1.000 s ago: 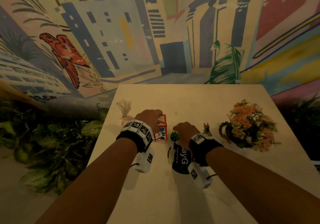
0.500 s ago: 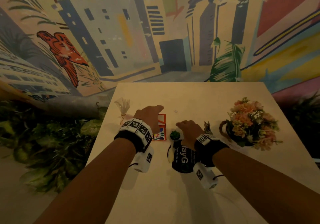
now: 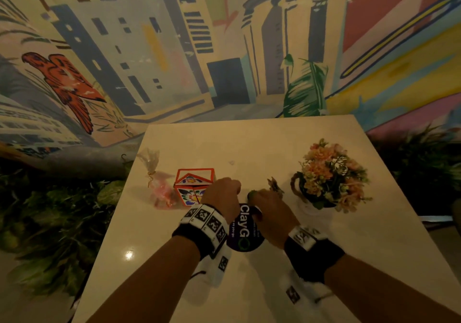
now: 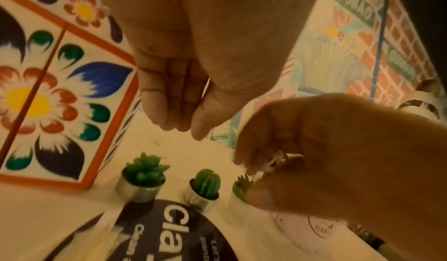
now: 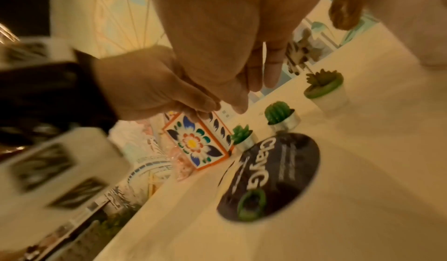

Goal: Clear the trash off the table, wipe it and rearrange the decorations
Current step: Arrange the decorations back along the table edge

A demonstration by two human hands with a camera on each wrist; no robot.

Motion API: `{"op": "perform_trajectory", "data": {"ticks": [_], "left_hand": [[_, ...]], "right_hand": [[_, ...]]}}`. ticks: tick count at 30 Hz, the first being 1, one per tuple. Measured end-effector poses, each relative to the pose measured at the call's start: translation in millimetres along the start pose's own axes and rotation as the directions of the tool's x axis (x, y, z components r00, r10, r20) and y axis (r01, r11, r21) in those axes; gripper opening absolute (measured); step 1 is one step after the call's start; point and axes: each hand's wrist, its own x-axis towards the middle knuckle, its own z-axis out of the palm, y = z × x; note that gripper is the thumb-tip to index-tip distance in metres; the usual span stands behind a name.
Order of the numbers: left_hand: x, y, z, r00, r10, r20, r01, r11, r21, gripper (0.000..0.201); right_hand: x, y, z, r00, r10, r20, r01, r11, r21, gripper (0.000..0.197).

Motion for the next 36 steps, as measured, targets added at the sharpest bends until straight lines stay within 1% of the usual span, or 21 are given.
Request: {"op": "perform_trajectory", "data": {"ticks": [2,5,7,8,10,13,16,18,20,22,23,24,26,27,28,29,31,32,33,35,36], "left_hand": [[4,-1,11,0.999,-0.013,0.031,0.015,0.998,-0.053,0.014],[13,6,24,0.997,-0.018,0.070,0.027,0.992,-0.121,0.031],[21,14,33,0.999,-0.017,0.051,0.024,0.991,-0.131,0.031],[25,18,38,0.999,-0.023,0.044,0.028,0.992,-0.125,0.035],[33,24,46,0.997,-0.042,0.059,0.049,0.992,-0.113,0.047],[41,28,51,0.994,-0.055,0.099,0.062,0.996,-0.070,0.054],[45,30,53,0.994,-0.058,0.087,0.061,0.998,-0.029,0.045],[47,31,52,0.996,-0.057,0.070,0.057,0.998,-0.010,0.035],[47,32,52,0.997,-0.053,0.049,0.054,0.998,-0.011,0.031],[47,32,53,0.998,-0.053,0.043,0.054,0.998,-0.020,0.033],[47,32,53,0.997,-0.055,0.052,0.057,0.998,-0.030,0.036],[47,32,53,0.996,-0.058,0.062,0.061,0.997,-0.048,0.042],[46,32,52,0.996,-0.075,0.056,0.079,0.993,-0.085,0.055],[45,32,51,0.996,-0.090,0.027,0.092,0.990,-0.103,0.058],[42,34,50,0.995,-0.101,-0.013,0.099,0.988,-0.120,0.057],[39,36,49,0.994,-0.102,-0.047,0.095,0.986,-0.133,0.055],[31,42,53,0.996,-0.063,-0.057,0.054,0.986,-0.157,0.055],[27,46,57,0.998,-0.040,-0.046,0.032,0.984,-0.177,0.057],[25,51,61,0.999,-0.031,-0.032,0.023,0.977,-0.210,0.060],[24,59,69,0.996,-0.082,-0.025,0.070,0.948,-0.310,0.066],[23,63,71,0.991,-0.131,-0.041,0.107,0.924,-0.366,0.066]], "right_hand": [[-29,11,6,0.995,0.097,0.037,-0.098,0.994,0.052,0.002],[-51,42,13,0.924,0.377,0.067,-0.382,0.901,0.206,0.022],[-46,56,14,0.867,0.496,0.040,-0.486,0.826,0.286,0.024],[-40,60,14,0.853,0.521,0.033,-0.506,0.809,0.300,0.037],[-26,61,14,0.845,0.533,0.045,-0.518,0.796,0.313,0.063],[-3,59,12,0.860,0.506,0.062,-0.501,0.814,0.295,0.075],[17,60,13,0.856,0.512,0.067,-0.497,0.782,0.375,0.072],[25,59,12,0.875,0.483,0.040,-0.457,0.796,0.397,0.053],[29,58,10,0.893,0.449,0.036,-0.435,0.839,0.328,0.031],[30,59,10,0.892,0.451,0.037,-0.441,0.848,0.295,0.024],[30,61,13,0.891,0.453,0.040,-0.442,0.843,0.308,0.027],[28,63,14,0.888,0.456,0.052,-0.446,0.830,0.334,0.037],[16,65,15,0.883,0.461,0.084,-0.456,0.802,0.387,0.066],[6,64,14,0.884,0.459,0.087,-0.452,0.796,0.403,0.074],[-9,64,13,0.884,0.461,0.074,-0.447,0.789,0.422,0.073],[-25,65,13,0.878,0.476,0.050,-0.444,0.773,0.453,0.064],[-62,73,13,0.830,0.557,0.021,-0.489,0.709,0.507,0.037],[-77,80,11,0.789,0.615,0.006,-0.522,0.665,0.534,0.028],[-88,90,7,0.740,0.672,-0.029,-0.540,0.620,0.570,0.026],[-94,115,-4,0.656,0.745,-0.123,-0.505,0.554,0.661,0.040],[-92,124,-12,0.638,0.758,-0.135,-0.470,0.523,0.711,0.052]]}}
